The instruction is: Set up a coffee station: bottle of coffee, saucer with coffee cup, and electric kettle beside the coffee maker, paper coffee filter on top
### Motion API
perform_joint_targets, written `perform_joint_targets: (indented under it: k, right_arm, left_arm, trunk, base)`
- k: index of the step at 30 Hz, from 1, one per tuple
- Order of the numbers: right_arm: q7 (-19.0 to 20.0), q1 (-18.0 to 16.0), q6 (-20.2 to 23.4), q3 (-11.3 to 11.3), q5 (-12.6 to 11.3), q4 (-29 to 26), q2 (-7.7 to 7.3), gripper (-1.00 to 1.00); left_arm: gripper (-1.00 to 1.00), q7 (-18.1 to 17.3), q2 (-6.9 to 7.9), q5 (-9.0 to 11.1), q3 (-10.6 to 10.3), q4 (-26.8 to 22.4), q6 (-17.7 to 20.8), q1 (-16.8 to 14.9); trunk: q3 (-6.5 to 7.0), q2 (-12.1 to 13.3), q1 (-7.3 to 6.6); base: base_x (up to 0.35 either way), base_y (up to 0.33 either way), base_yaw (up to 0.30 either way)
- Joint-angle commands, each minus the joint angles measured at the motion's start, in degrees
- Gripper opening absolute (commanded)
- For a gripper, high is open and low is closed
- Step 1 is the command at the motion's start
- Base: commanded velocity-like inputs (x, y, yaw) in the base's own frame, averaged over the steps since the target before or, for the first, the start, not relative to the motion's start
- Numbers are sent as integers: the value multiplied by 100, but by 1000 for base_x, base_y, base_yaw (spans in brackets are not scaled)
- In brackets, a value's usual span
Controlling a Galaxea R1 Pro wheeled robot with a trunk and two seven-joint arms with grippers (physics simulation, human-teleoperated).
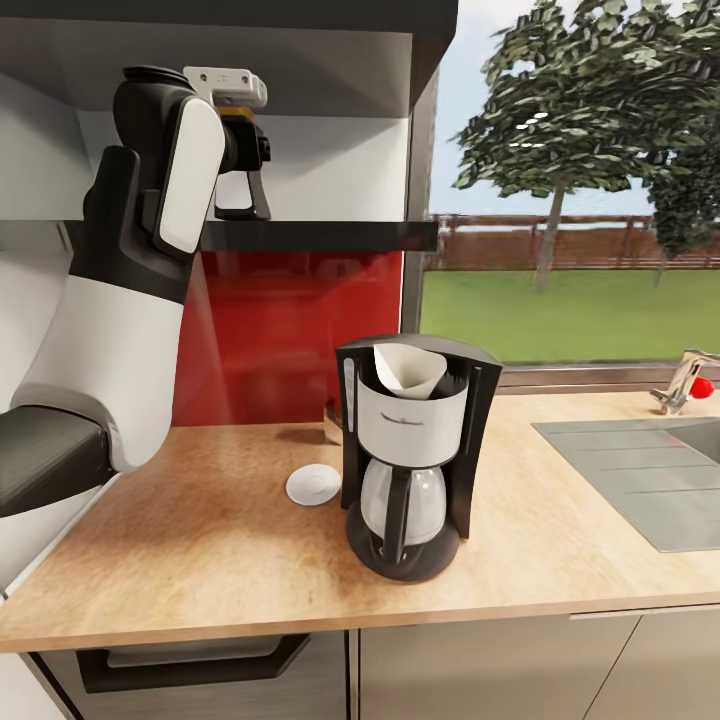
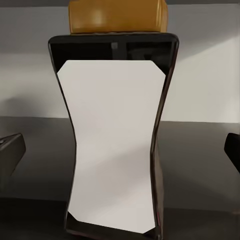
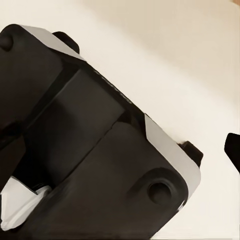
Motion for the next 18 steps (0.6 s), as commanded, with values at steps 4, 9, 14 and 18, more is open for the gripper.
perform_joint_targets:
  k: [4,9,14,18]
  right_arm:
    - [22,-5,-39,-47,137,-20,7,100]
    - [20,-5,-39,-47,169,-19,3,100]
    - [20,-5,-39,-47,173,-19,2,100]
    - [23,-5,-39,-46,173,-19,2,100]
  left_arm:
    - [100,59,5,59,-4,-2,10,-5]
    - [100,61,9,58,-2,6,11,-5]
    - [100,59,10,57,-2,7,11,-8]
    - [100,59,9,57,-2,10,11,-6]
  trunk:
    - [-8,-6,1]
    - [-8,-6,1]
    - [-8,-6,1]
    - [-8,-6,1]
  base:
    - [21,10,0]
    - [129,49,0]
    - [37,13,0]
    - [28,3,0]
